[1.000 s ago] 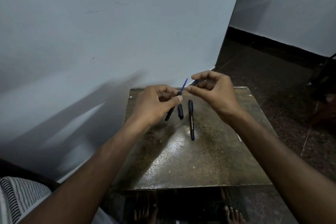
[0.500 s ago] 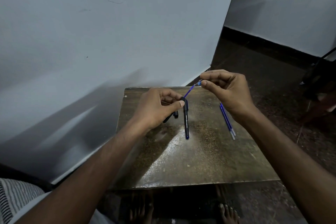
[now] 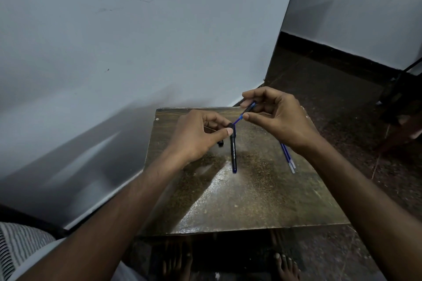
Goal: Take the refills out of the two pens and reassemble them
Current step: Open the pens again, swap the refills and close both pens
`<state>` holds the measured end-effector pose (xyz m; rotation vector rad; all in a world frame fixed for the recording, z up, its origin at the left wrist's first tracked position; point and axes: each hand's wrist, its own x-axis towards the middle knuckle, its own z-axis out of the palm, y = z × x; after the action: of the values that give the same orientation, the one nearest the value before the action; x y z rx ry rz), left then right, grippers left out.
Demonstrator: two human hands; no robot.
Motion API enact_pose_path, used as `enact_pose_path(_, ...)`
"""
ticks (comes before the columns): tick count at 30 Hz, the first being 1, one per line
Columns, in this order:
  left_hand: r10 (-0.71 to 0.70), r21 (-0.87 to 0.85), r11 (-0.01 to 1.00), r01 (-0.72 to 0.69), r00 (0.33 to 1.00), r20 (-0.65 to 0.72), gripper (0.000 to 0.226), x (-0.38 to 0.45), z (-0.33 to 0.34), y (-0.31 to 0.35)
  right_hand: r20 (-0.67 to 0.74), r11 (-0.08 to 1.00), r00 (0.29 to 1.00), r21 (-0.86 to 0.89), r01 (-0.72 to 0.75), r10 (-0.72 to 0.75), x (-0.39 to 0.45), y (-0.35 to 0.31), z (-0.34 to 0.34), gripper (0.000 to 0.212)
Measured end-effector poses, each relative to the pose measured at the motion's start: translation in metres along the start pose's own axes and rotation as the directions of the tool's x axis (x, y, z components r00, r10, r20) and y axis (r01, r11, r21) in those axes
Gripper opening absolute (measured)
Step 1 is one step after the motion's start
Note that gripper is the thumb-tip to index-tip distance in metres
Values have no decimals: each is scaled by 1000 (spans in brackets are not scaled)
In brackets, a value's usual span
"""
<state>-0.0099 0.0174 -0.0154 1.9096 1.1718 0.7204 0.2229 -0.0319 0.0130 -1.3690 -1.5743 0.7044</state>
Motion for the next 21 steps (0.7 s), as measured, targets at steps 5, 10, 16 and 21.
enact_pose_path(5,14,8,1000,-14,1000,6,11,-1,3,2,104,993,994,106,-56,44,1,5,7,49)
enact_pose_path(10,34,30,999,-34,999,-17,11,-3,2,4,131,957,985,250,-144,114,3,9,11,40)
enact_pose_path(16,42,22,999,-41,999,-32,15,-2,1,8,168,955,981,259,-142,100,5,10,9,34)
enact_pose_path(21,43,-7,999,-43,999,-29,14,-6,3,9,41,967,986,193,-165,160,5,12,20,37)
